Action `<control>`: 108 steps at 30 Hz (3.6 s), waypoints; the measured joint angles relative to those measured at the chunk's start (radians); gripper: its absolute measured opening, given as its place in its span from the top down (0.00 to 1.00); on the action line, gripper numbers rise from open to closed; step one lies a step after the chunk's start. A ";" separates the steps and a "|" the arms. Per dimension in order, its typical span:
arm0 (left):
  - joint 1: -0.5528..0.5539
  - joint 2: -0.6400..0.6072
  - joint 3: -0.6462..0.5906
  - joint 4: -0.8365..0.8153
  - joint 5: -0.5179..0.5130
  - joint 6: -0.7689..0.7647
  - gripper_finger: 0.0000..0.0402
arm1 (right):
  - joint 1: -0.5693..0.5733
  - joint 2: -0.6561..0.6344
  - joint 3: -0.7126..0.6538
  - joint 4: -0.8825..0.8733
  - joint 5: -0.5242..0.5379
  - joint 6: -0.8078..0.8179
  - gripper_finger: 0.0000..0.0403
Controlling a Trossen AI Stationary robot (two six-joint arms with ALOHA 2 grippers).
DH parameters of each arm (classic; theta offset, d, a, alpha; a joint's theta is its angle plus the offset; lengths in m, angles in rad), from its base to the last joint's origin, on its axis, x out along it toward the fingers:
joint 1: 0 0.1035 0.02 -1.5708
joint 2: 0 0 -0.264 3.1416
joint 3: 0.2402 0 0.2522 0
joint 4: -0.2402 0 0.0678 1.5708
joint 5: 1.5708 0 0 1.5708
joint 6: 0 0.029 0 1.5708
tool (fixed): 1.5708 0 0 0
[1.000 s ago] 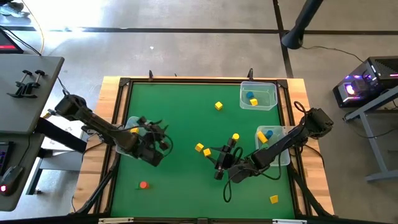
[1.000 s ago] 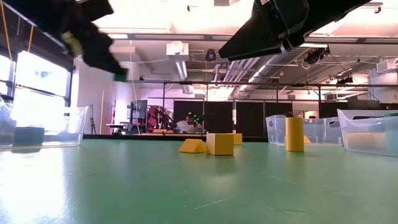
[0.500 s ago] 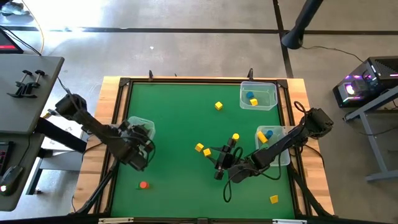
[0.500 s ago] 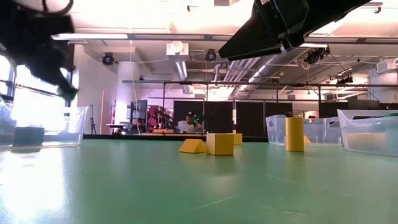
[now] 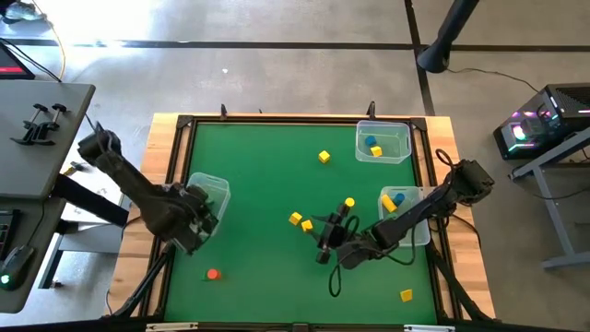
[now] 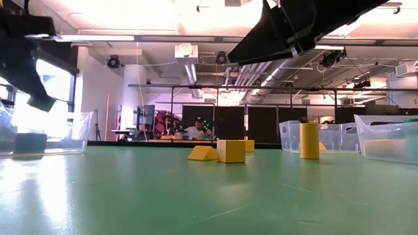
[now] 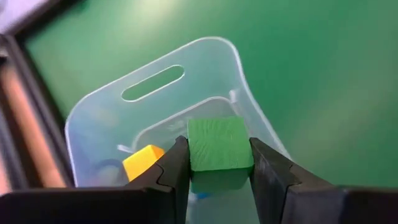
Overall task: Sort blocks by size
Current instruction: Put the green square block into the left transparent bin, then put the yellow square block into the left transparent bin
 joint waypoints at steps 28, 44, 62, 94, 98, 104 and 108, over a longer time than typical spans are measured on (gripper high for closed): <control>0.067 -0.102 -0.004 0.163 0.202 0.059 0.75 | -0.016 0.000 0.000 0.000 -0.008 0.012 0.55; 0.036 0.016 -0.008 0.178 0.291 -0.083 0.73 | -0.016 0.000 0.000 -0.010 -0.008 0.010 0.55; 0.036 0.033 -0.008 0.181 0.320 -0.061 0.52 | -0.016 0.000 0.000 -0.010 -0.008 0.010 0.55; 0.422 0.024 -0.006 0.579 0.001 0.583 0.51 | -0.023 0.000 0.000 -0.010 -0.007 0.012 0.55; 0.516 0.090 -0.006 0.512 0.034 0.582 0.51 | -0.023 0.000 0.000 -0.009 -0.007 0.010 0.55; 0.588 0.124 -0.008 0.426 0.045 0.560 0.51 | -0.023 0.000 0.000 -0.010 -0.007 0.010 0.55; 0.592 0.116 -0.008 0.400 0.046 0.555 0.51 | -0.023 0.000 0.000 -0.010 -0.007 0.011 0.55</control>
